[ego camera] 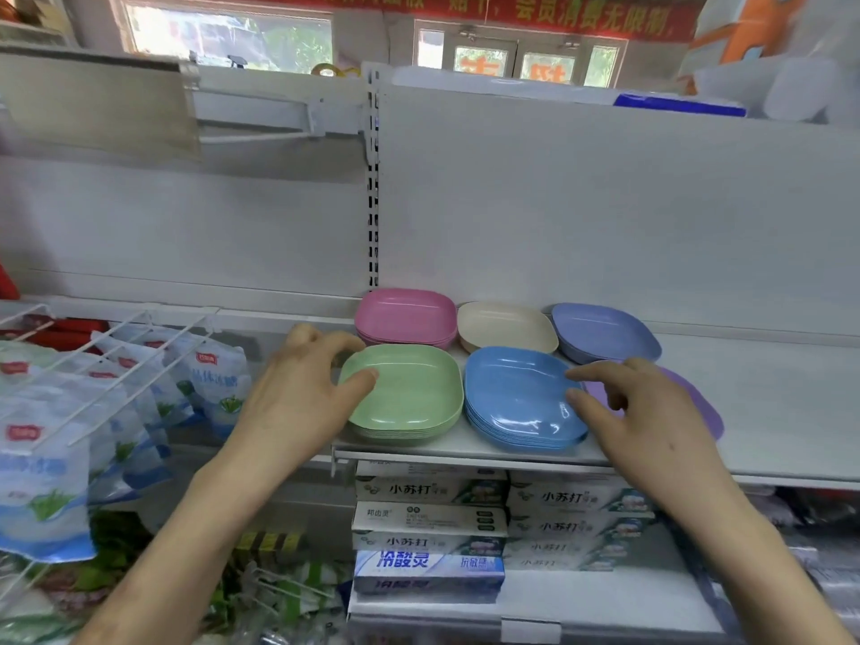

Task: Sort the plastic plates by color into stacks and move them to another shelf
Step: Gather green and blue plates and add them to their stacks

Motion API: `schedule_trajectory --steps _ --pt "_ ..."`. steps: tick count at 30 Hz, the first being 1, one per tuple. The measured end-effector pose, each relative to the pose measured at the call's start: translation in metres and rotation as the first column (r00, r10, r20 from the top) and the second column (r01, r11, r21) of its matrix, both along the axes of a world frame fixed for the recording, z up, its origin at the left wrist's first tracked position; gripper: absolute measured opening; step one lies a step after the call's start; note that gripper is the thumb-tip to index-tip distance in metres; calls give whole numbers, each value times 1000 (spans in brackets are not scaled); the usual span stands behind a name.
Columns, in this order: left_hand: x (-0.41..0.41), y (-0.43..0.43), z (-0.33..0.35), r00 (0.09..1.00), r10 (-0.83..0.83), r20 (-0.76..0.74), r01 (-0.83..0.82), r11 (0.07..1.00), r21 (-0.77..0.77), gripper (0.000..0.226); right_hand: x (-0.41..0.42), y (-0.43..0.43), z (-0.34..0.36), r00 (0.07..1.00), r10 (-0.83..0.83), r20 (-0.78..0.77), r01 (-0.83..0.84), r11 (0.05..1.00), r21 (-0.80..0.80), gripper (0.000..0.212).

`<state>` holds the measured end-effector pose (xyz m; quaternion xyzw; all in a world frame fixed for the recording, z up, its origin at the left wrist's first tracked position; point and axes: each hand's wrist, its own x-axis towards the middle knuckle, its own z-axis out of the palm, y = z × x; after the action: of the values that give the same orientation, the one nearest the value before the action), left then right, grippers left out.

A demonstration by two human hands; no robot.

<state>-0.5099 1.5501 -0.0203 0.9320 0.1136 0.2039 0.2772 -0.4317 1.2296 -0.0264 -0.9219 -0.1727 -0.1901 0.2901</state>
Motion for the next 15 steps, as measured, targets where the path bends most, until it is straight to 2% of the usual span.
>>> schedule_trajectory --steps 6,11,15 --pt "6 -47 14 971 -108 212 106 994 21 26 -4 -19 1 999 30 14 -30 1000 -7 25" --pt "11 -112 16 935 -240 262 246 969 10 17 -10 -65 7 999 36 26 -36 999 8 22" --pt "21 -180 18 901 -337 272 353 936 -10 20 -20 -130 14 999 0 40 -2 999 43 22"
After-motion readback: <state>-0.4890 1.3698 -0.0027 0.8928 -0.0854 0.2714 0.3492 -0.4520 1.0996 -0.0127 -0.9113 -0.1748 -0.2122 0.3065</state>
